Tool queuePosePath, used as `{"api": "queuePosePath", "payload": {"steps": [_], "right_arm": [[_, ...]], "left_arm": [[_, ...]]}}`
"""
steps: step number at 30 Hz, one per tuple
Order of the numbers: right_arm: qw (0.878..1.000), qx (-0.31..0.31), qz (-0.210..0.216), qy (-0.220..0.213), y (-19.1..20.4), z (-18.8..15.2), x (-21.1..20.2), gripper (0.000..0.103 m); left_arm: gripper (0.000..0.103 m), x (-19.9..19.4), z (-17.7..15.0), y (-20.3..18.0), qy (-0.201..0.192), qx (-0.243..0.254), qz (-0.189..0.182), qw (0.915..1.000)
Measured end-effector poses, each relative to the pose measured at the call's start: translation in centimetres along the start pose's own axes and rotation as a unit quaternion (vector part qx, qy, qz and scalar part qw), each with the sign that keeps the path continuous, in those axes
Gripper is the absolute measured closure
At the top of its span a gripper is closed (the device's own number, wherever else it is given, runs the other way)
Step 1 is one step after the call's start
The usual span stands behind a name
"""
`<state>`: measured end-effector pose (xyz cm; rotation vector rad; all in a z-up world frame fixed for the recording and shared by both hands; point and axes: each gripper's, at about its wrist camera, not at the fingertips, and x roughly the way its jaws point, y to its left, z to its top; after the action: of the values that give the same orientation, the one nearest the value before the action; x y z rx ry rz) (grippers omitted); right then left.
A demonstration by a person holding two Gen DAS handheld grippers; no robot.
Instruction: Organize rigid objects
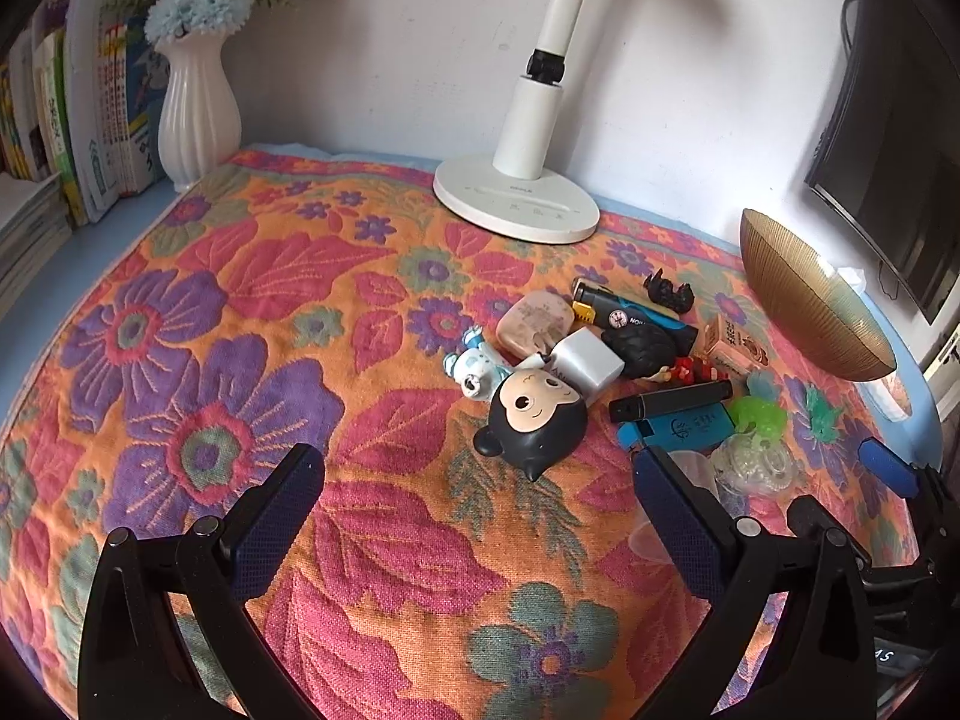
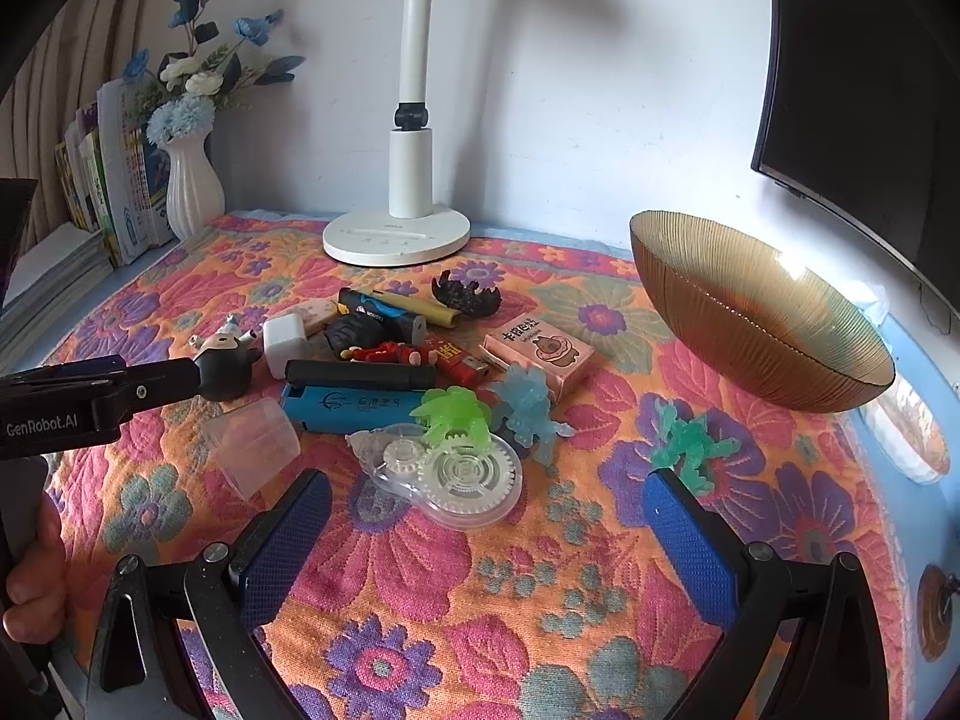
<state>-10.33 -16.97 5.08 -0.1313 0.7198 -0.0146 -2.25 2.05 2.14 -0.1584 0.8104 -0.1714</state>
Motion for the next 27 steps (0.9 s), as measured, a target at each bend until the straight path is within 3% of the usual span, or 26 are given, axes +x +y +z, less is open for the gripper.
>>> {"api": "queuePosePath", "payload": {"steps": [27], "right_arm": [[1.000,0.010,0.003,0.009,-0.40,-0.02,0.17,0.000]], "left_arm": [[0.001,0.24,-0.08,-0.77,0.006,0.017,0.003,0.9998]]}}
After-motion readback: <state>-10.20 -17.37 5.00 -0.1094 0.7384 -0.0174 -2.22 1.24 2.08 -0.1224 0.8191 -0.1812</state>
